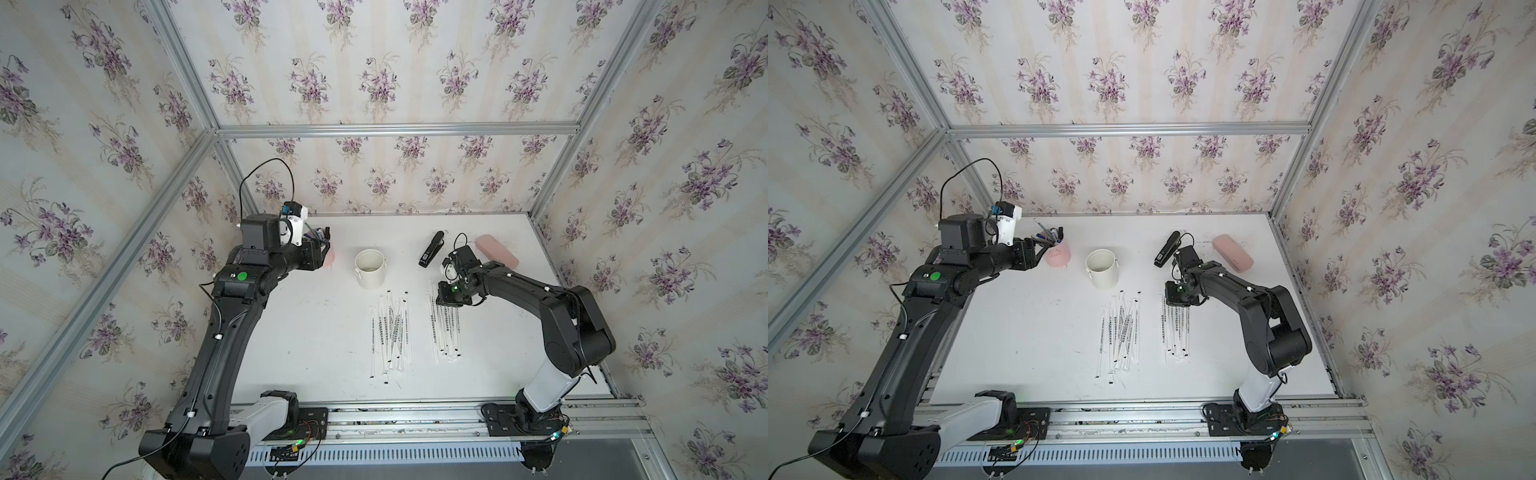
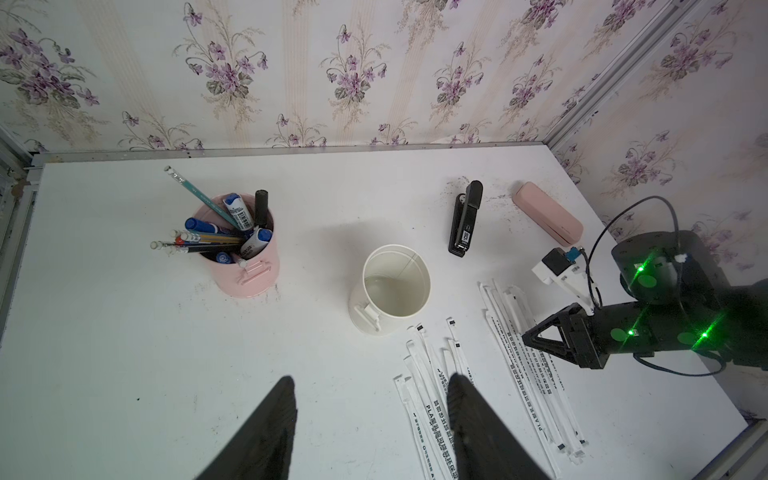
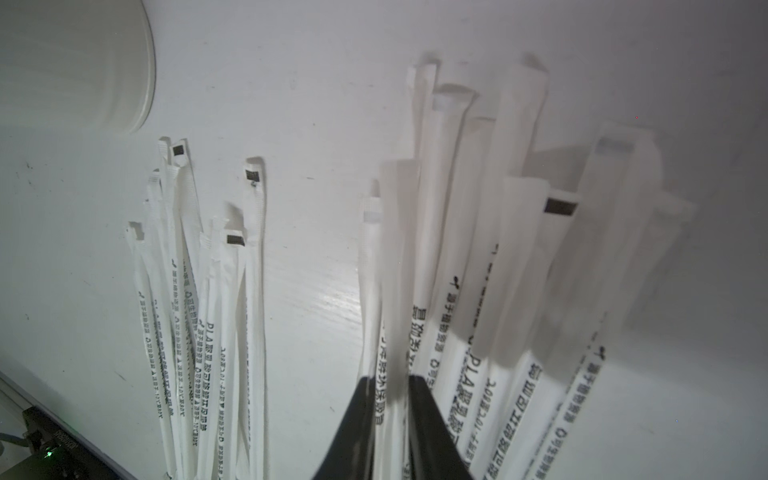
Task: Take the straws out of the storage container
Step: Place the straw at the center of the board.
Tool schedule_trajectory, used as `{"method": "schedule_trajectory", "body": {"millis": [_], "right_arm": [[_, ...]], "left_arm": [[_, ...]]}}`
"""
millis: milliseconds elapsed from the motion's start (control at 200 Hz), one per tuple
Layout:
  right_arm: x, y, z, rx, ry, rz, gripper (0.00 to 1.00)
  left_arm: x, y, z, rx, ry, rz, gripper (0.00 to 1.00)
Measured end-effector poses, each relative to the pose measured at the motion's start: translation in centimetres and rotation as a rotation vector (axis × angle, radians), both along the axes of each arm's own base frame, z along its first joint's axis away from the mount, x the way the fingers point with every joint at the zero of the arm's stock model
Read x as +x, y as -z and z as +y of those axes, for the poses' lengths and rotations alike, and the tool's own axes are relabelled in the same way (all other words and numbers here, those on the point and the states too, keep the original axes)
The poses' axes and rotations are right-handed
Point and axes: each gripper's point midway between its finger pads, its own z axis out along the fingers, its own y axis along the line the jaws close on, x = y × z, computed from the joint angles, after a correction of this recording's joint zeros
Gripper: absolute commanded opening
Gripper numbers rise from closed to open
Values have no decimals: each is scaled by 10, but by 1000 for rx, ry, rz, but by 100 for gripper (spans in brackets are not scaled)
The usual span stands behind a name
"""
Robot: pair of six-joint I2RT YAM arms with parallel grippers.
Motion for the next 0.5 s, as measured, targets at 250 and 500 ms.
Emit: {"method": "schedule_trajectory", "body": {"millis": [250, 500], "right_arm": [[8, -21, -7, -33, 20, -60, 23], [57, -68, -61, -127, 211, -331, 23]], "left_arm": [[4, 12, 4, -6, -39, 25, 59], [13, 117, 28, 39, -201, 132, 57]]}}
